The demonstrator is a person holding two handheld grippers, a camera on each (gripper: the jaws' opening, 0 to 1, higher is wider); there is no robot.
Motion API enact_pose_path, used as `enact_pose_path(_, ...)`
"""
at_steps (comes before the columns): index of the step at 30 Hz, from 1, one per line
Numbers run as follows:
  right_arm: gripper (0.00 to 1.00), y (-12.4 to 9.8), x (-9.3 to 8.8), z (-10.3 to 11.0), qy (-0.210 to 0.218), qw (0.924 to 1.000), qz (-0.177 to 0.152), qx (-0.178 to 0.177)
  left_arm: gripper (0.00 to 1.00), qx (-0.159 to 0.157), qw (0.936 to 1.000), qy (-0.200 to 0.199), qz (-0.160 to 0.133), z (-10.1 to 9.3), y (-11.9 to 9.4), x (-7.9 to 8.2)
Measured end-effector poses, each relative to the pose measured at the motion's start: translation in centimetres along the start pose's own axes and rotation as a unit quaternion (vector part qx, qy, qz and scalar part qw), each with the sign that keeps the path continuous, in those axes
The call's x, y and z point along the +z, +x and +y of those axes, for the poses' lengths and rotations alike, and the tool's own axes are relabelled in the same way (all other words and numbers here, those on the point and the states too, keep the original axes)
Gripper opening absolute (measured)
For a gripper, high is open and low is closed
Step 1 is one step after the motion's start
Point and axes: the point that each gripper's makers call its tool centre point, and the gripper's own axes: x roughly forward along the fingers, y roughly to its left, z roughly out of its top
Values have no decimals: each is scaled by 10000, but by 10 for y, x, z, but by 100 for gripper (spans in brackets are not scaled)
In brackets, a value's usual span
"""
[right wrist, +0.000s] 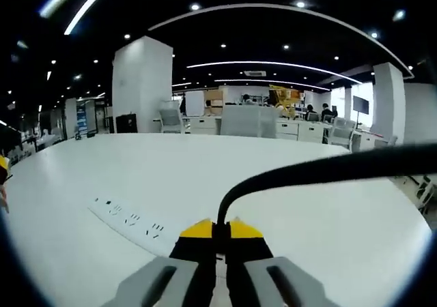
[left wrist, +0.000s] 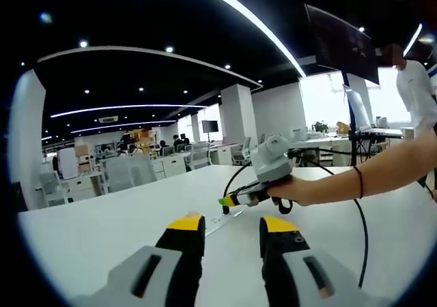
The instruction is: Find the data cable on the table. Grasp the USB connector end of the cable and insert it into the USB port on the table
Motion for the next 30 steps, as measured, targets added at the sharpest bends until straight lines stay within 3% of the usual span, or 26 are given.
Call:
enact_pose_path(5,5,0,1,-2,79,9999,-75,78,33,5,9999,-104,130,2,4,-10)
enact_pose_path(30,13,6,2,-4,104,9996,-123,229,33,65,9998,-130,136,8,8,-9)
